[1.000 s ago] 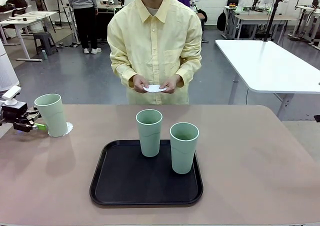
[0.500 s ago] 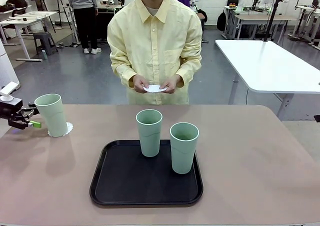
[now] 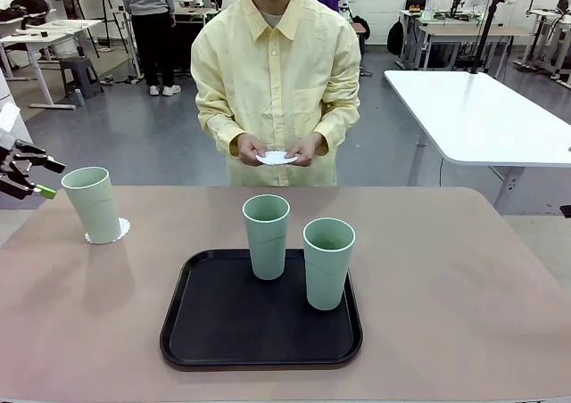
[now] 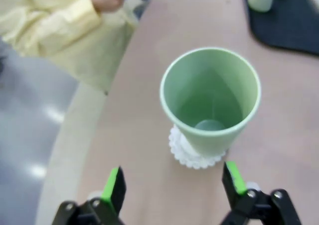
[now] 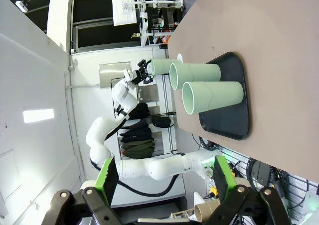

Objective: Place coasters on the table and set cups on them.
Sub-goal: Pick up one Reusable plastic cup and place it on a coaster set by the human.

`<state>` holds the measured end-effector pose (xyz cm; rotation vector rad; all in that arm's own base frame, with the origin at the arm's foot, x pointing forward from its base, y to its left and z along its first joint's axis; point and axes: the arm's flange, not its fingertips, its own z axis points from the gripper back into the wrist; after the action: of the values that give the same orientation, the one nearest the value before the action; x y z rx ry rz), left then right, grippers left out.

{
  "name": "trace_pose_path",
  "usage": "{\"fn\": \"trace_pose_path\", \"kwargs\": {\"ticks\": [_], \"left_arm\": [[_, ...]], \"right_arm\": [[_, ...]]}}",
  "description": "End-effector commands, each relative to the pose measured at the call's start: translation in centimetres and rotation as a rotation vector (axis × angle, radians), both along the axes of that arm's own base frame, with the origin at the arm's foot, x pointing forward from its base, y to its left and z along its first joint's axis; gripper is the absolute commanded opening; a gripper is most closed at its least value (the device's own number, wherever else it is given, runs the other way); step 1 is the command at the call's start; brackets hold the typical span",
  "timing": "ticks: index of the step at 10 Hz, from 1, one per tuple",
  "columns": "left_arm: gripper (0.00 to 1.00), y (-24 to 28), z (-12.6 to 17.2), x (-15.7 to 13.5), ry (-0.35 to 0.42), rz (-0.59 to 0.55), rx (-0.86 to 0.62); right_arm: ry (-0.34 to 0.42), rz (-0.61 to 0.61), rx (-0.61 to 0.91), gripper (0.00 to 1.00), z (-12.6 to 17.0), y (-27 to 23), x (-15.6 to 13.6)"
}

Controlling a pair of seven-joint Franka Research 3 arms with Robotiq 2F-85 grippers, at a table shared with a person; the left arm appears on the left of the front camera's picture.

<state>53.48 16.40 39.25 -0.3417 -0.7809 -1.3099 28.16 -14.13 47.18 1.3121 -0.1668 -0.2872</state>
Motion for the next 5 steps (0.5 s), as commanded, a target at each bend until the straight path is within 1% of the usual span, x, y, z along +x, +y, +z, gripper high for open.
{"fn": "trace_pose_path", "kwargs": {"ticks": [1, 2, 3, 5], "left_arm": [[1.00, -3.9, 0.9, -3.0, 0.106, 0.093, 0.087], [1.00, -5.6, 1.9, -4.0, 0.108, 0.132, 0.072], [1.00, -7.4, 3.1, -5.0, 0.098, 0.185, 0.089], [1.00, -11.2, 5.6, -8.1, 0.048, 0.289, 0.170]], "right_arm": [[-0.007, -0.001, 0.007, 1.00, 0.1, 0.0, 0.0], [-0.007, -0.001, 0.007, 1.00, 0.1, 0.0, 0.0], [-0.007, -0.001, 0.007, 1.00, 0.1, 0.0, 0.0], [-0.007, -0.001, 0.007, 1.00, 0.1, 0.0, 0.0]]}}
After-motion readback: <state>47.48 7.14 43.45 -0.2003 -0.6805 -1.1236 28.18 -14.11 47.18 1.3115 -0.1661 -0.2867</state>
